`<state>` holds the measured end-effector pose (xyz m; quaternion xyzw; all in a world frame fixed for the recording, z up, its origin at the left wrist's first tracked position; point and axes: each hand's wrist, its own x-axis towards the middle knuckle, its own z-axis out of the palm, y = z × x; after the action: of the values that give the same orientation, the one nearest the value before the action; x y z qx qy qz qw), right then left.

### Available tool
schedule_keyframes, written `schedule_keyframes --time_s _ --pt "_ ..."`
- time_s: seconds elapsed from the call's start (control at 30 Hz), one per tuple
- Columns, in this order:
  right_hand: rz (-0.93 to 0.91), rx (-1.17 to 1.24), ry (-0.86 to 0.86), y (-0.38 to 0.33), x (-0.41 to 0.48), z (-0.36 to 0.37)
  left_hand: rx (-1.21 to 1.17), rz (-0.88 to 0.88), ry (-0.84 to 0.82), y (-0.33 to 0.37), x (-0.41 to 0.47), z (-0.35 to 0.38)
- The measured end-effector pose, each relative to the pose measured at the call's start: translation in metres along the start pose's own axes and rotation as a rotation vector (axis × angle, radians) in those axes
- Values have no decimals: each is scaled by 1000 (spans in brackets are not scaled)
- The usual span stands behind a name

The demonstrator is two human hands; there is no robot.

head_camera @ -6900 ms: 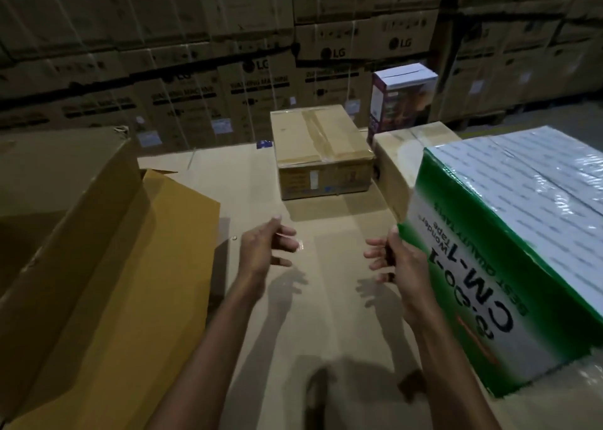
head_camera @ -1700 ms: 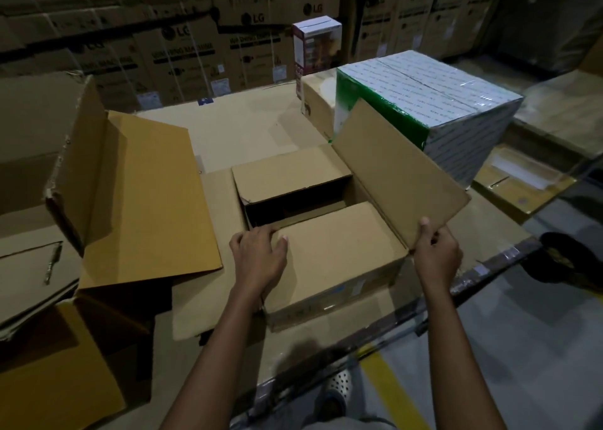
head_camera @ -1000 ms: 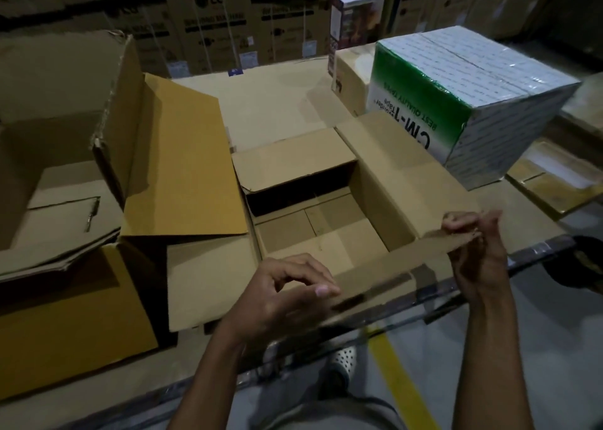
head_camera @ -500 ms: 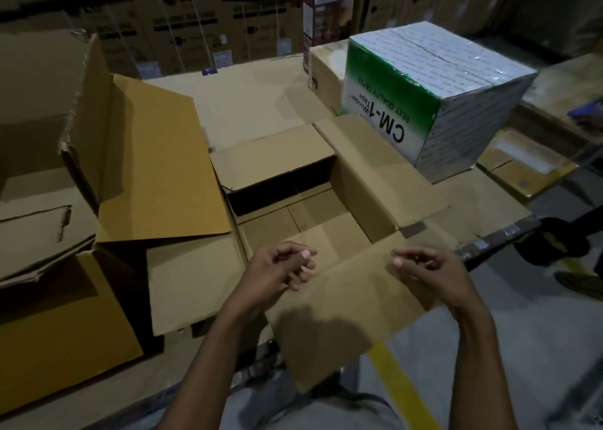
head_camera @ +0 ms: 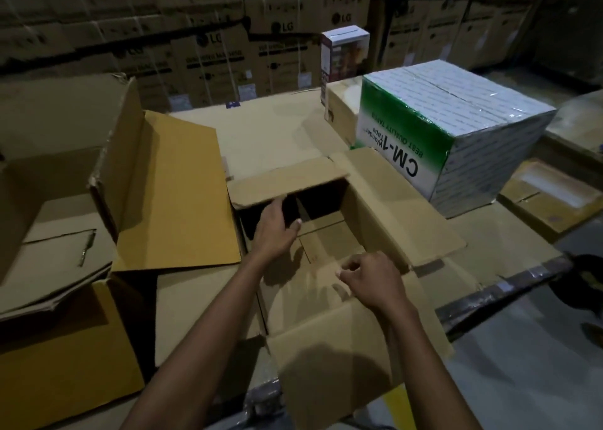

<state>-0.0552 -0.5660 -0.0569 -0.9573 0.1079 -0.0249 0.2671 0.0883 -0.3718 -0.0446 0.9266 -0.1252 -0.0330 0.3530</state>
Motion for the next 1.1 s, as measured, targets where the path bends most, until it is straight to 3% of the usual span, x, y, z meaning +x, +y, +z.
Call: schedule_keyframes --time_s 0.1,0.2,0.4,0.53,0.63,0.7,0.77,0.87,0.97,1.1 --pt "-29 7 46 -3 0 3 146 153 174 3 19 -16" --pt "-32 -69 51 -3 1 6 242 136 198 1 58 -43" --pt "-50 -78 91 0 -1 10 436 -121 -11 -48 117 -73" --pt "-66 -73 162 4 -3 14 608 -94 -78 -75 119 -62" --pt "-93 -9 227 6 -2 17 389 -104 -25 -59 104 -61" --pt "-108 53 284 7 -2 19 202 -78 119 -40 68 -61" --pt "-135 116 347 7 -4 20 14 -7 300 -16 1 -52" --pt "-148 229 400 5 -7 19 -286 -67 441 19 -126 -28" --pt "-175 262 489 2 -14 16 -426 -183 387 25 -219 -17" --pt "-70 281 666 0 -32 15 -540 -445 318 -4 -260 -33"
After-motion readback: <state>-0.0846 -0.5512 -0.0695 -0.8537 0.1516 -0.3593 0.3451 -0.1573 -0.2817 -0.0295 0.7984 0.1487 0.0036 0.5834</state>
